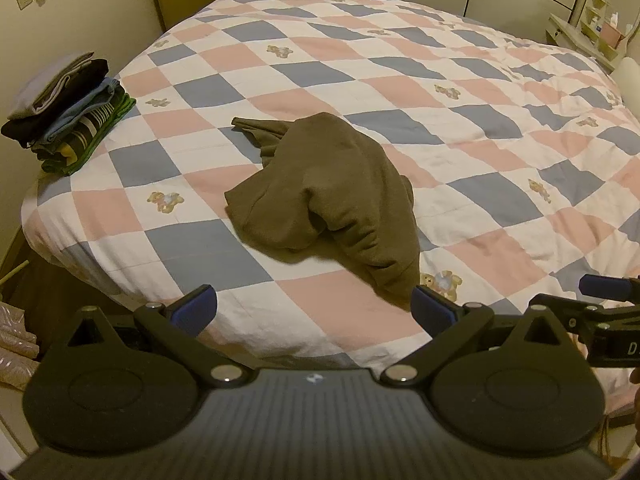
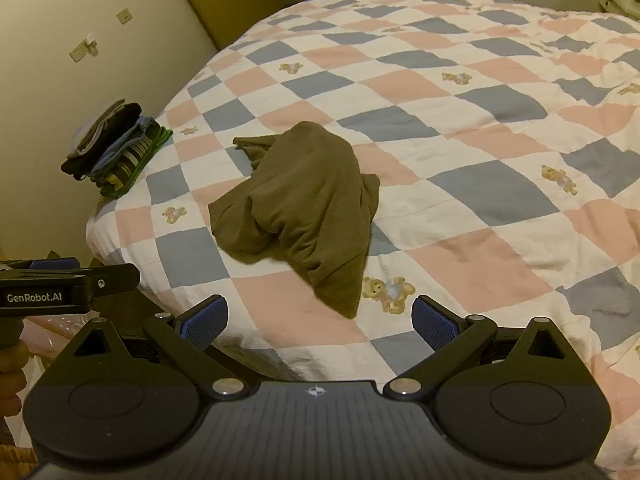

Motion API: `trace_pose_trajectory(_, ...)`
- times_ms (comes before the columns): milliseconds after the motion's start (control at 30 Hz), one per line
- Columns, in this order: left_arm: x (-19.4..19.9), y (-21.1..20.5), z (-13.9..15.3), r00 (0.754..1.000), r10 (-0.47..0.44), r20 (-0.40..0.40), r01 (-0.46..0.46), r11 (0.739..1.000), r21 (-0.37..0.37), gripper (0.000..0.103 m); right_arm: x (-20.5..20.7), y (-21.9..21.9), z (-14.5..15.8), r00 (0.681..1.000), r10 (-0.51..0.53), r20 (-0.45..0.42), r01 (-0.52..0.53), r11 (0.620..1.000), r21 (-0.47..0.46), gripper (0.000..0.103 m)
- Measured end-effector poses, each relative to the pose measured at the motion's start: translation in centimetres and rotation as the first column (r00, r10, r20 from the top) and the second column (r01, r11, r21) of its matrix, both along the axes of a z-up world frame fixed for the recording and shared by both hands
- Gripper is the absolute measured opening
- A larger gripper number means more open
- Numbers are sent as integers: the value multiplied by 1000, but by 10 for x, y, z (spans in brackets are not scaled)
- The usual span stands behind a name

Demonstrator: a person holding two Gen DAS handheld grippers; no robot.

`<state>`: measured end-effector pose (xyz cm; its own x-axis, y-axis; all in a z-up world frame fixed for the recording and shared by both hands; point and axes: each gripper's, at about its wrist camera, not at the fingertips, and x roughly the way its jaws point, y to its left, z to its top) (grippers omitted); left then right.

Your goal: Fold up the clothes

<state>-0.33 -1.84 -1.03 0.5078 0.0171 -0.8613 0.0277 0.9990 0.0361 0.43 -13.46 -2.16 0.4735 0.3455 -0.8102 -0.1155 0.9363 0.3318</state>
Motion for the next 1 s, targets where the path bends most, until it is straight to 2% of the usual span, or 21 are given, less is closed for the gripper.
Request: trace_pose_trajectory(1000, 17, 5, 3, 1000, -4, -5, 4, 1000, 11, 102, 13, 4, 2, 1000, 4, 14, -4, 1000, 5, 101)
